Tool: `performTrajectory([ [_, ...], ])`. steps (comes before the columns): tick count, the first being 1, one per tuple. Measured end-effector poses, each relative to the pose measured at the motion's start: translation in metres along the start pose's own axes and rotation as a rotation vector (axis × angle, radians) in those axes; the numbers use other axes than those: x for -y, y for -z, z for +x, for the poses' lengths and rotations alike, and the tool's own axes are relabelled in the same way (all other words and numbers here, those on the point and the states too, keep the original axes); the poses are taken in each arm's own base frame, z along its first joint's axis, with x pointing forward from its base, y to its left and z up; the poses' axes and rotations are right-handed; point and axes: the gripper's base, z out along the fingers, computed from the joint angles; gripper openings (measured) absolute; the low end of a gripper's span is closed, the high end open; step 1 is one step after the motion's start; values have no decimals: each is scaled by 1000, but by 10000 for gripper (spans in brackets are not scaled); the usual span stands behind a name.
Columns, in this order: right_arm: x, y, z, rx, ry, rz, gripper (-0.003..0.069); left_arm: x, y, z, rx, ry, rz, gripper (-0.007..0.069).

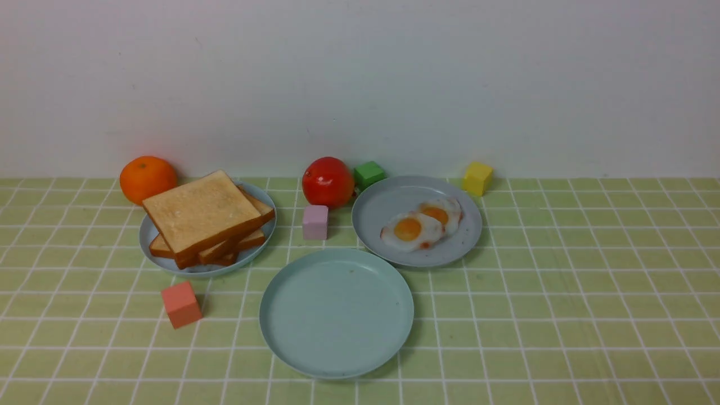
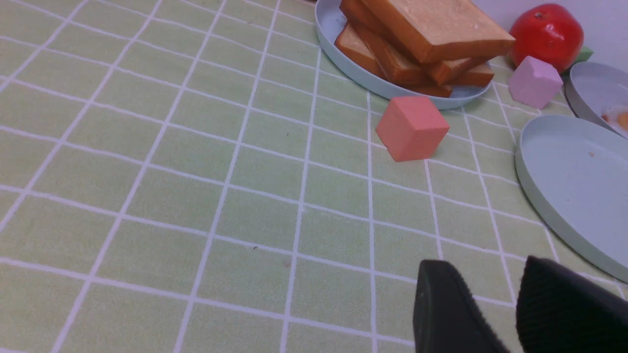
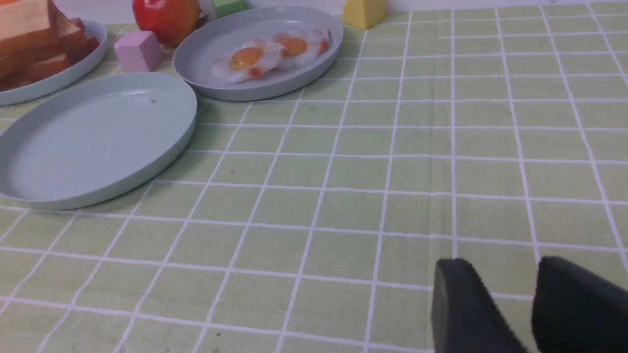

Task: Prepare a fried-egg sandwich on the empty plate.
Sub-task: Use the left arm to grab a slice of bread

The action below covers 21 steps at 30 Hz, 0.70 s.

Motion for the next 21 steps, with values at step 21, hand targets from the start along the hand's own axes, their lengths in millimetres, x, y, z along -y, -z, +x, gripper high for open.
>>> performTrajectory([
  [21, 0, 0, 0, 0, 1, 0, 241, 10, 4, -24, 231, 534, 176, 238],
])
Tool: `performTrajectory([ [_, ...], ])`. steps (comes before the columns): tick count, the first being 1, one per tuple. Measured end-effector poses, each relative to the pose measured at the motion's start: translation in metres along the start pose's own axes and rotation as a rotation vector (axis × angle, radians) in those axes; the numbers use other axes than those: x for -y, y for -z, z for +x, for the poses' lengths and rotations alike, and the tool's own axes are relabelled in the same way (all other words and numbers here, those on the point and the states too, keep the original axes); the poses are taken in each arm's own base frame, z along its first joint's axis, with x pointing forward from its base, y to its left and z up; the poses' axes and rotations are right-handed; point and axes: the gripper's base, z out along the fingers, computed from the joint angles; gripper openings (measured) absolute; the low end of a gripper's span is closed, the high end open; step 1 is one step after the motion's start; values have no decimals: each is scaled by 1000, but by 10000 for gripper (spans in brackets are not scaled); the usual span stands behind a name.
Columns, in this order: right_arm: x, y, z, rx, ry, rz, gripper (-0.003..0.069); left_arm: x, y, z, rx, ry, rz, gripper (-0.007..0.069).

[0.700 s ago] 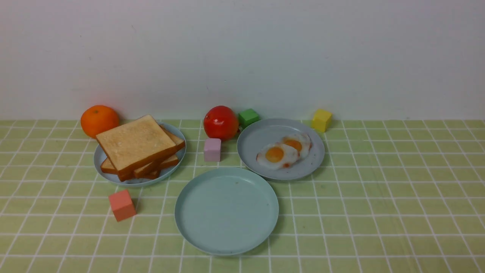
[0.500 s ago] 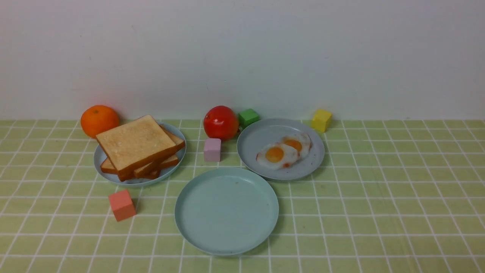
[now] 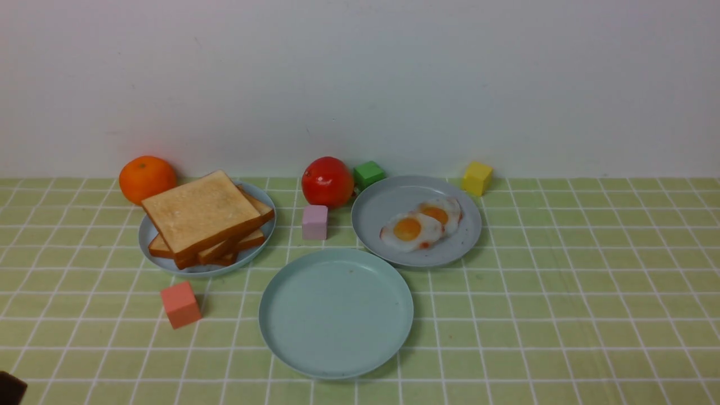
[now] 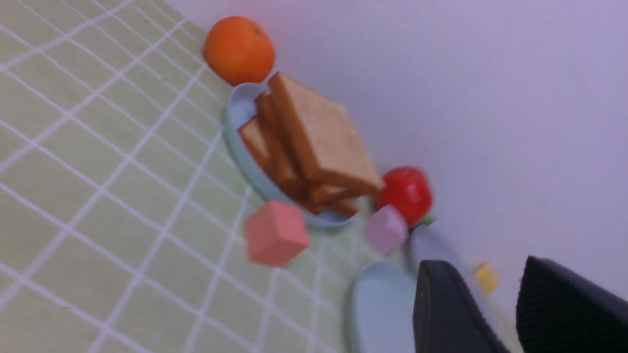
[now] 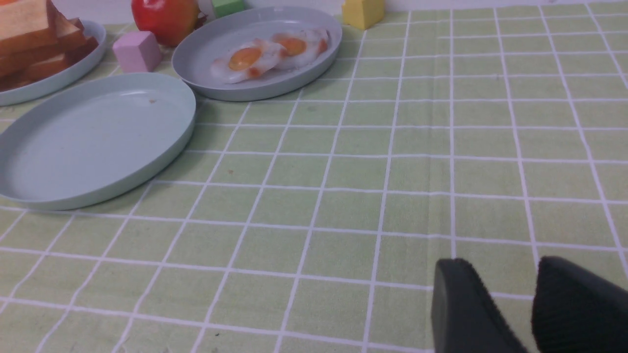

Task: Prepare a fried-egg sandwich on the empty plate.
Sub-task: Use the left arm to grab a slice of bread

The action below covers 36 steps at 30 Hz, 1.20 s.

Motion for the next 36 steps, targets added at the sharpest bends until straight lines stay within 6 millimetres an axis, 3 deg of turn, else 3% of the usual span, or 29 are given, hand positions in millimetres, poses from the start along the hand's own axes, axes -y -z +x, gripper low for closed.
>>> performTrajectory([
  [6, 0, 0, 0, 0, 0, 0, 241, 15, 3, -14, 62, 57, 60, 196],
  [10, 0, 0, 0, 0, 0, 0, 241, 55, 4, -43, -23, -146, 38, 62],
  [11, 0, 0, 0, 0, 0, 0, 241, 57, 2, -44, -39, -149, 26, 55],
  [12, 0, 0, 0, 0, 0, 0, 241, 72, -3, -54, -107, -252, 7, -2],
  [16, 0, 0, 0, 0, 0, 0, 241, 103, -30, -65, -404, -470, -12, -13],
  [19, 0, 0, 0, 2, 0, 0, 241, 121, -48, -60, -654, -589, -5, -13],
  [22, 0, 0, -2, 22, -25, -4, 241, 135, -68, -53, -791, -696, 10, -13],
  [29, -2, 2, -22, 254, -464, -81, 241, 144, -110, -33, -910, -804, -28, -13],
  [33, -1, 6, -31, 323, -563, -98, 239, 140, -132, -23, -961, -852, -77, -13],
  [36, -16, 23, -65, 229, -515, -191, 172, 138, -157, -15, -998, -885, -127, -13],
])
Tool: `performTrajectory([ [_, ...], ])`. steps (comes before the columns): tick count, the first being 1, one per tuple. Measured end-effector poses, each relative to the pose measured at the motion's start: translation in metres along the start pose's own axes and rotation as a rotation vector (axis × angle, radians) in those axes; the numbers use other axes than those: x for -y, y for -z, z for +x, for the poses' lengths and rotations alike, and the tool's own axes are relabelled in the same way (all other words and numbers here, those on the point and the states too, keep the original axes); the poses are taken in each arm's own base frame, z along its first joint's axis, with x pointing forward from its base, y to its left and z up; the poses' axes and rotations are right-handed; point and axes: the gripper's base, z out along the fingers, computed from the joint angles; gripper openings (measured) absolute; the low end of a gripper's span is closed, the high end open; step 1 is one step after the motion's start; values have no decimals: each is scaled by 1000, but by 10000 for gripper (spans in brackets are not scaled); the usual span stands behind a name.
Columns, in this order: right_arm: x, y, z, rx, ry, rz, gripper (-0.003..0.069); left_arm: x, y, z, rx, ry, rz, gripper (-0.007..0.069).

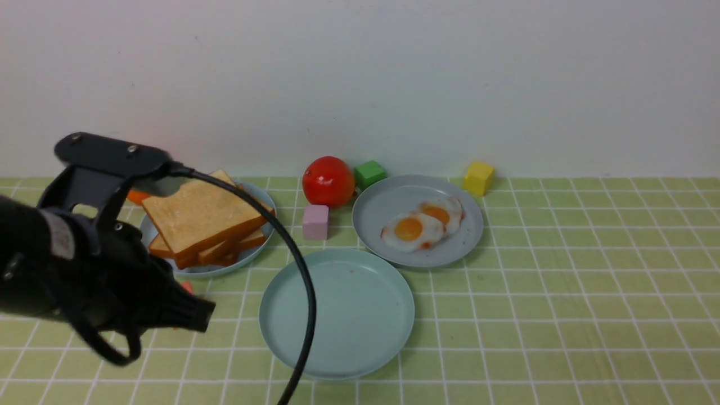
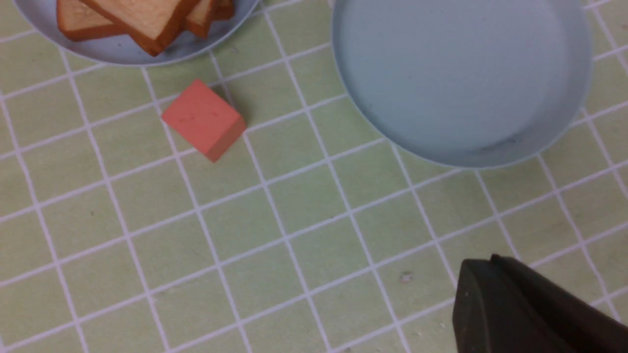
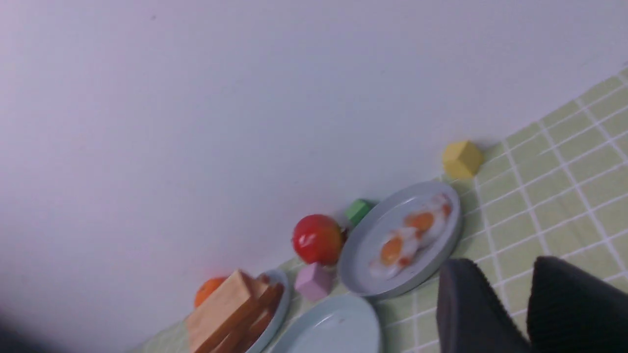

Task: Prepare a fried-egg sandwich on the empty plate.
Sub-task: Use the left arm to grab a slice of bread

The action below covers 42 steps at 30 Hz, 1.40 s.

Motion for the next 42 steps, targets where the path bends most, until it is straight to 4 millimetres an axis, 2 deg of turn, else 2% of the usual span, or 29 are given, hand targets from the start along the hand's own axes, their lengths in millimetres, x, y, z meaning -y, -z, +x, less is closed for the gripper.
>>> performTrajectory([
  [3, -36, 4, -32, -146, 172, -26, 83, -8, -14, -19, -32, 15, -27, -13],
  [4, -54, 7, -50, -238, 272, -30, 41, -13, -24, -28, -54, 16, -39, -13],
  [5, -56, 4, -52, -262, 283, -24, 27, -14, -26, -29, -55, 19, -42, -13],
  [6, -68, 4, -65, -366, 366, -19, -1, -21, -34, -41, -63, 16, -55, -13],
  [9, -89, 0, -92, -513, 498, -13, -11, -37, -50, -60, -72, -8, -81, -13],
  [11, -96, -8, -100, -592, 543, -38, -10, -51, -66, -71, -94, -54, -95, -13],
  [16, -102, -16, -102, -636, 599, -106, -6, -71, -100, -82, -154, -165, -90, -13],
  [21, -102, -17, -101, -653, 626, -125, -3, -77, -121, -87, -169, -244, -84, 24],
  [27, -102, -17, -101, -653, 630, -123, -3, -81, -144, -87, -171, -371, -82, 265],
  [28, -102, -17, -101, -653, 630, -123, -3, -81, -144, -88, -168, -374, -82, 265],
  [29, -102, -17, -101, -653, 630, -123, -3, -83, -151, -88, -161, -395, -92, 340],
  [33, -102, -17, -100, -654, 624, -129, -3, -86, -164, -88, -146, -426, -114, 409],
  [39, -104, -17, -100, -655, 611, -141, -3, -89, -178, -87, -137, -448, -129, 398],
  [42, -105, -16, -99, -657, 598, -153, -3, -90, -182, -85, -144, -457, -131, 331],
])
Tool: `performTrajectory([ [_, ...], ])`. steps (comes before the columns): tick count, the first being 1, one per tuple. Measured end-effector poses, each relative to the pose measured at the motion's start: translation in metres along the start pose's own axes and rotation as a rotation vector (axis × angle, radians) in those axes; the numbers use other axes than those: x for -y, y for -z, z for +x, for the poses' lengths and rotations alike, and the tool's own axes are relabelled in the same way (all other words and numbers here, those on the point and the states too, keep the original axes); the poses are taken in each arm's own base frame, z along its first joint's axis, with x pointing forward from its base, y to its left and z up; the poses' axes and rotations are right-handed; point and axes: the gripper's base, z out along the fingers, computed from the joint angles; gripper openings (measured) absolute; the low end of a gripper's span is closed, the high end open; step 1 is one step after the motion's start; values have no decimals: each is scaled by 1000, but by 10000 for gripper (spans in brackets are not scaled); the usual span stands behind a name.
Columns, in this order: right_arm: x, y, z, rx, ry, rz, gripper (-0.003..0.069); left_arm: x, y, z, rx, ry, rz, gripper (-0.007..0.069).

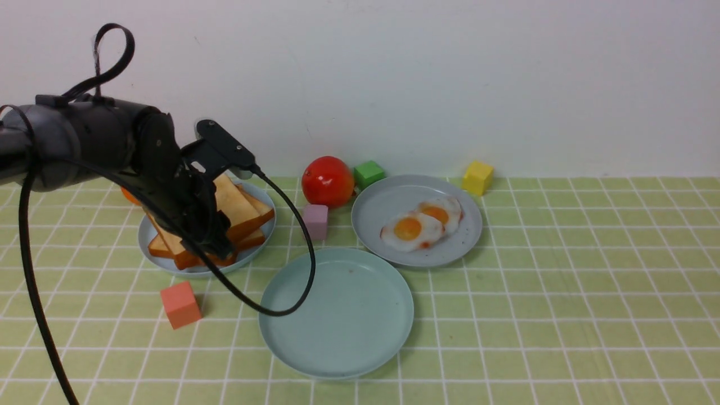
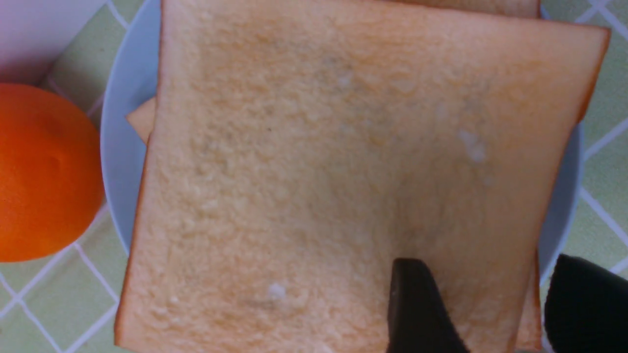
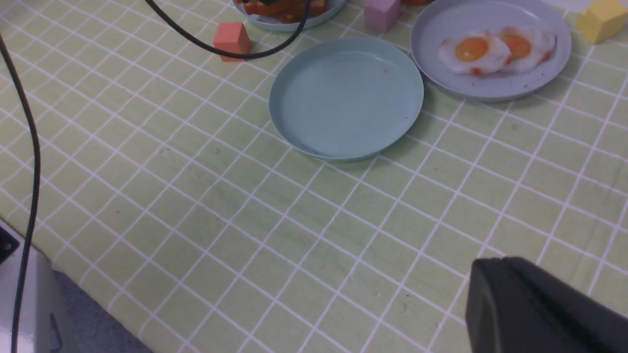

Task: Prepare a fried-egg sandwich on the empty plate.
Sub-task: Use the left arm to grab a slice of bread

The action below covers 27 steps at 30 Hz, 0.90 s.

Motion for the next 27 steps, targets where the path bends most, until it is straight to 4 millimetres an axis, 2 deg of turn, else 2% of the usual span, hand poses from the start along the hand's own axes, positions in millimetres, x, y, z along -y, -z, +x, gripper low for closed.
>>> performTrajectory([
  [6, -1, 0, 0, 3, -6, -14, 0, -1, -2, 0, -1, -6, -2, 158],
  [11, -1, 0, 0, 4, -6, -14, 3, -1, -2, 0, 3, -12, -8, 74],
  [13, -1, 0, 0, 5, -6, -14, 4, -1, -2, 0, 2, -16, -11, 62],
  [20, -1, 0, -1, 6, -6, -13, 5, -1, -2, -1, 4, -20, -14, 68],
  [24, -1, 0, -1, 6, -6, -14, 5, -2, 2, -2, 13, -18, -19, 121],
  [27, -1, 0, -1, 6, -4, -14, 7, -4, 10, -4, 27, -17, -28, 207],
])
